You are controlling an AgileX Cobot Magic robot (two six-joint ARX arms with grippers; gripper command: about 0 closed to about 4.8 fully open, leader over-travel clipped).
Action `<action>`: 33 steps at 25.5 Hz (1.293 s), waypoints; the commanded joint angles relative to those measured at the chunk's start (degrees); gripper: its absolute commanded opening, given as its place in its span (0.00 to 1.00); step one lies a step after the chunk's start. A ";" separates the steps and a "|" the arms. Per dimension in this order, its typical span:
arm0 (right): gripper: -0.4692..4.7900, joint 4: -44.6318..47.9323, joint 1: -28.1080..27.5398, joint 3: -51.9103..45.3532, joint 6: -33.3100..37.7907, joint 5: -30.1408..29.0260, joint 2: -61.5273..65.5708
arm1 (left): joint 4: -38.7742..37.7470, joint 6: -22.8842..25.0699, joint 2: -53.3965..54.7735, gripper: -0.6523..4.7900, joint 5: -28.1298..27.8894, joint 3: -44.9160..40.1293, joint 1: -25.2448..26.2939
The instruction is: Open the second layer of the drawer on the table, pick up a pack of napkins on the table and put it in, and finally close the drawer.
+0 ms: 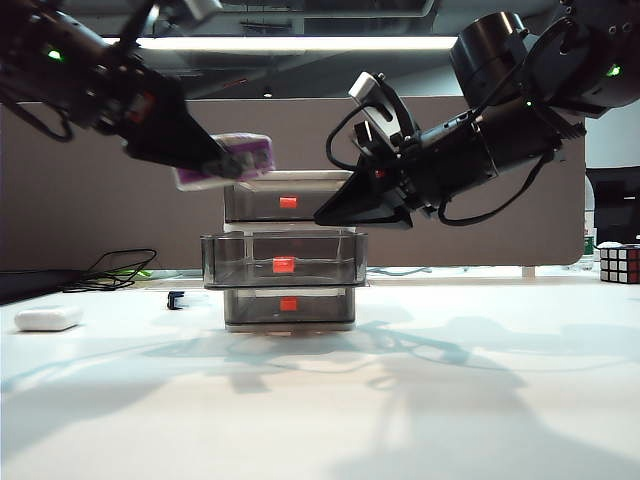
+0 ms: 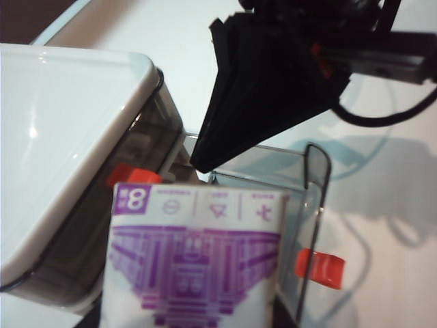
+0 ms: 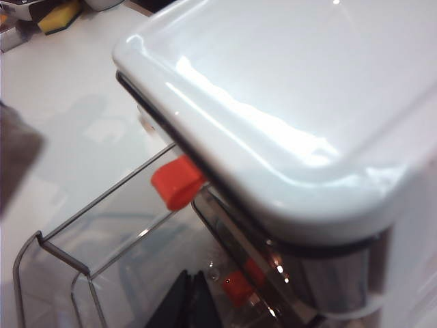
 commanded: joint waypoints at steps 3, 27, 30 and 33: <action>0.08 0.79 -0.42 0.31 0.07 -0.09 -1.57 | 1.03 0.22 6.08 0.52 -1.16 3.96 -2.91; 0.08 -0.61 -2.36 0.33 0.17 -3.54 -4.83 | -10.43 -3.82 1.11 0.78 -8.33 7.43 -5.73; 0.08 0.17 -1.95 0.42 0.20 -3.87 -5.64 | -16.28 -6.69 -3.37 0.55 -7.39 7.43 -5.73; 0.08 0.26 -1.38 2.60 0.22 -3.78 -5.68 | -23.30 -10.56 -4.26 0.10 -3.87 7.43 -5.70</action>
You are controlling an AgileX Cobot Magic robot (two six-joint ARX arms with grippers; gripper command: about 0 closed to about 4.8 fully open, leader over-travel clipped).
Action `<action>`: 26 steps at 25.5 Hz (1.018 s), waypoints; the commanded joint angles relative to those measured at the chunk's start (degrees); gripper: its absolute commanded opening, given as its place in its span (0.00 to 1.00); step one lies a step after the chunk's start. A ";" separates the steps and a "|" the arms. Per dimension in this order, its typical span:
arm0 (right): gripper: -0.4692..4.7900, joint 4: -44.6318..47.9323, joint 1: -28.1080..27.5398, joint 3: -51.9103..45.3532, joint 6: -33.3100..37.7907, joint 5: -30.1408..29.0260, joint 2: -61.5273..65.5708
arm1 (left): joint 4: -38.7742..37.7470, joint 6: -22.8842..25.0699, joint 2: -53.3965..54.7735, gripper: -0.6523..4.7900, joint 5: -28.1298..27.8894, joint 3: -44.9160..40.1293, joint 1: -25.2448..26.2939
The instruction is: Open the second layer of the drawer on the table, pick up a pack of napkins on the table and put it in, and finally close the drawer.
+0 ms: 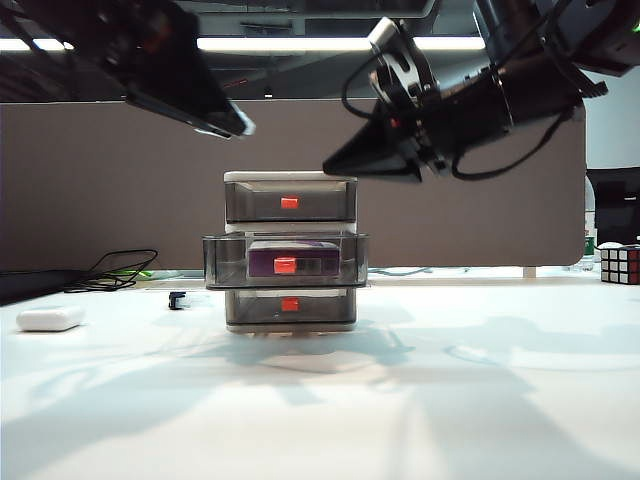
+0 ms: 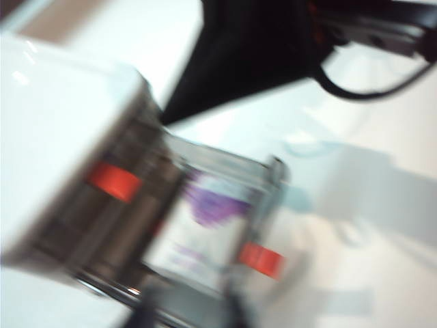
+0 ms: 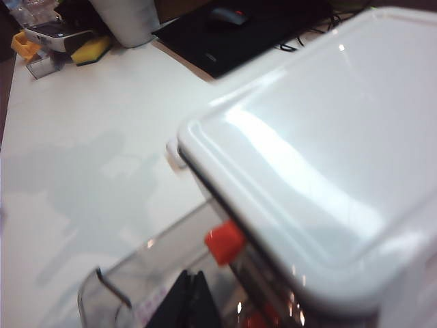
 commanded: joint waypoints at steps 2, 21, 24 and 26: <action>0.08 0.50 1.01 4.76 0.00 0.85 0.20 | -9.64 -2.91 2.54 0.11 4.22 0.00 -0.11; 0.08 -7.67 1.42 17.44 -1.57 3.74 13.29 | 10.54 -8.61 18.10 0.11 -3.65 -0.04 -0.52; 0.08 -8.55 1.40 17.44 -2.60 4.00 13.29 | 18.36 -9.25 18.95 0.11 -6.91 -0.04 -0.92; 0.08 -8.92 1.40 17.44 -2.69 4.13 13.29 | 22.88 -9.66 20.04 0.11 -8.90 -0.04 -0.92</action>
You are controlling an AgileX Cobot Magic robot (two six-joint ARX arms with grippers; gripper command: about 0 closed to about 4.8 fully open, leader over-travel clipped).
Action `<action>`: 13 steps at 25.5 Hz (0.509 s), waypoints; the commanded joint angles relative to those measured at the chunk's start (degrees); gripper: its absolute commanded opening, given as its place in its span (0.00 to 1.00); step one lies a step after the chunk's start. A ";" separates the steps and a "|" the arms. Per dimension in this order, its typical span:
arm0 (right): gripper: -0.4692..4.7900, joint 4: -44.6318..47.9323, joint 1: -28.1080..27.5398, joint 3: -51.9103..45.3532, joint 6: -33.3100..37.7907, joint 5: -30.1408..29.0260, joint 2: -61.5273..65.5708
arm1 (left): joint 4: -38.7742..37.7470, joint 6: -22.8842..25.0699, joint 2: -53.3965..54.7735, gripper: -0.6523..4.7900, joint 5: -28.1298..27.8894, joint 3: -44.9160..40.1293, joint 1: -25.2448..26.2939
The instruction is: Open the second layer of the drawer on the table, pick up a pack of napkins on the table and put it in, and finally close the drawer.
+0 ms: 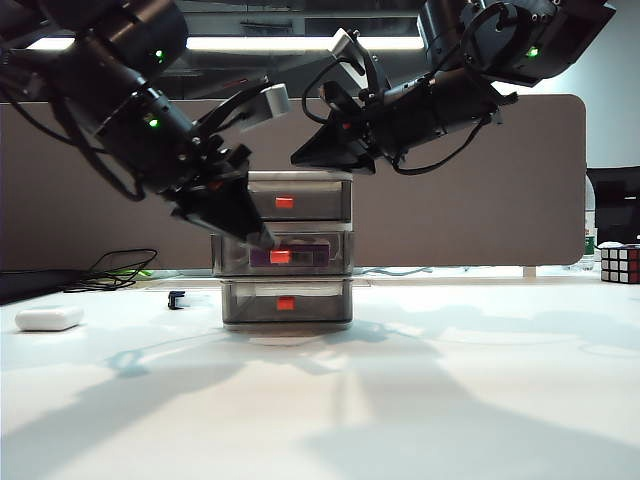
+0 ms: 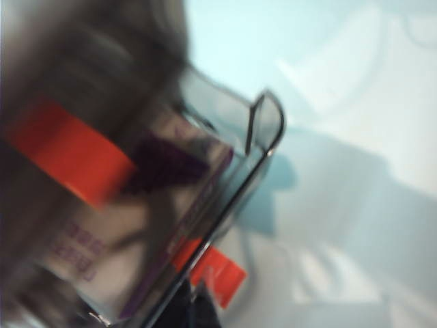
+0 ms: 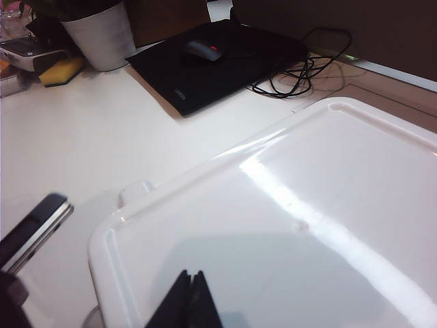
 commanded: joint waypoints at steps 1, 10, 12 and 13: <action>0.08 -4.44 0.04 -0.50 -0.33 0.92 0.85 | 7.91 -0.94 1.60 0.11 -3.41 0.09 -0.09; 0.08 -5.55 0.04 -0.50 -0.92 0.92 0.85 | 16.39 -0.77 5.11 0.11 -8.85 0.09 -0.15; 0.08 -5.60 0.04 -0.50 -1.81 0.31 0.22 | 11.87 -0.33 3.50 0.11 -6.95 0.09 -0.13; 0.08 -5.60 0.04 -0.50 -3.19 0.31 -0.50 | 9.14 0.24 2.38 0.11 -5.86 0.09 -0.13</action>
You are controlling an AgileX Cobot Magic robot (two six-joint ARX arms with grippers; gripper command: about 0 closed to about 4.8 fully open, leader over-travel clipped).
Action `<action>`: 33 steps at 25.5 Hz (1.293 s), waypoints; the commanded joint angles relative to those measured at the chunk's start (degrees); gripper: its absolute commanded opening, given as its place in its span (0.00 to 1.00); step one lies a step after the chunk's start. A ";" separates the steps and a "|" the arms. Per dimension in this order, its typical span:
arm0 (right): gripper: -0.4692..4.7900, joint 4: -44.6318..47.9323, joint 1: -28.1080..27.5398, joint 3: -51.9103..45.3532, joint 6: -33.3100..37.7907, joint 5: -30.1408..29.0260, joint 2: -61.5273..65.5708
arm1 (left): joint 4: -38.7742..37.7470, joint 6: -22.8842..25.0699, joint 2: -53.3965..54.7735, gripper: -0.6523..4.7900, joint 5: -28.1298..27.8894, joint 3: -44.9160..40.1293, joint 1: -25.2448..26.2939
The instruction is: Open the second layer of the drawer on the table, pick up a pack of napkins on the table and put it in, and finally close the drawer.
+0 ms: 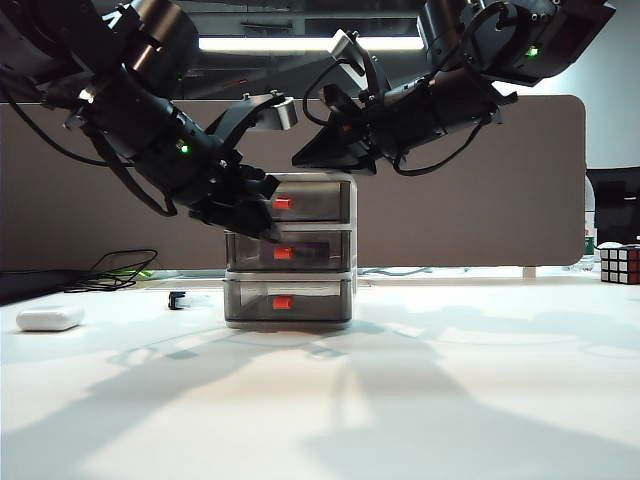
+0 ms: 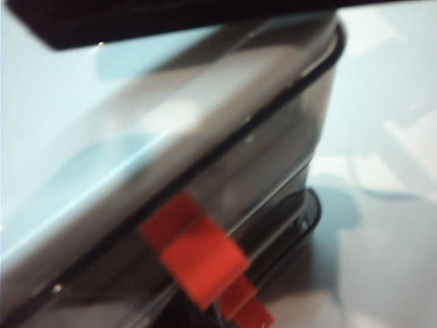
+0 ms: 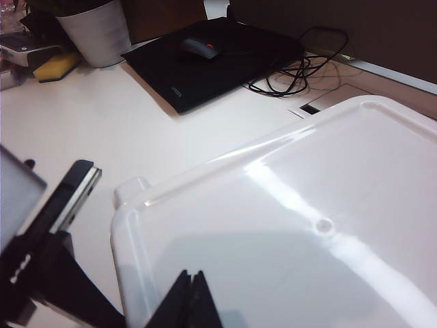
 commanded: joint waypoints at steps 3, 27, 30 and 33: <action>0.08 -5.44 0.07 -0.59 -4.52 1.73 -4.11 | -10.45 1.36 -6.38 0.11 3.30 -0.61 0.00; 0.08 -7.39 -1.25 -51.87 2.60 21.14 -65.11 | -7.69 -22.10 -93.85 0.11 -6.45 -51.25 0.00; 0.08 -6.64 -0.55 -56.74 2.99 24.85 -70.88 | -7.19 -22.12 -95.34 0.11 -7.39 -52.92 -0.02; 0.08 -6.95 0.24 -61.07 3.06 26.43 -76.85 | -7.37 -22.03 -94.84 0.11 -7.39 -53.22 -0.42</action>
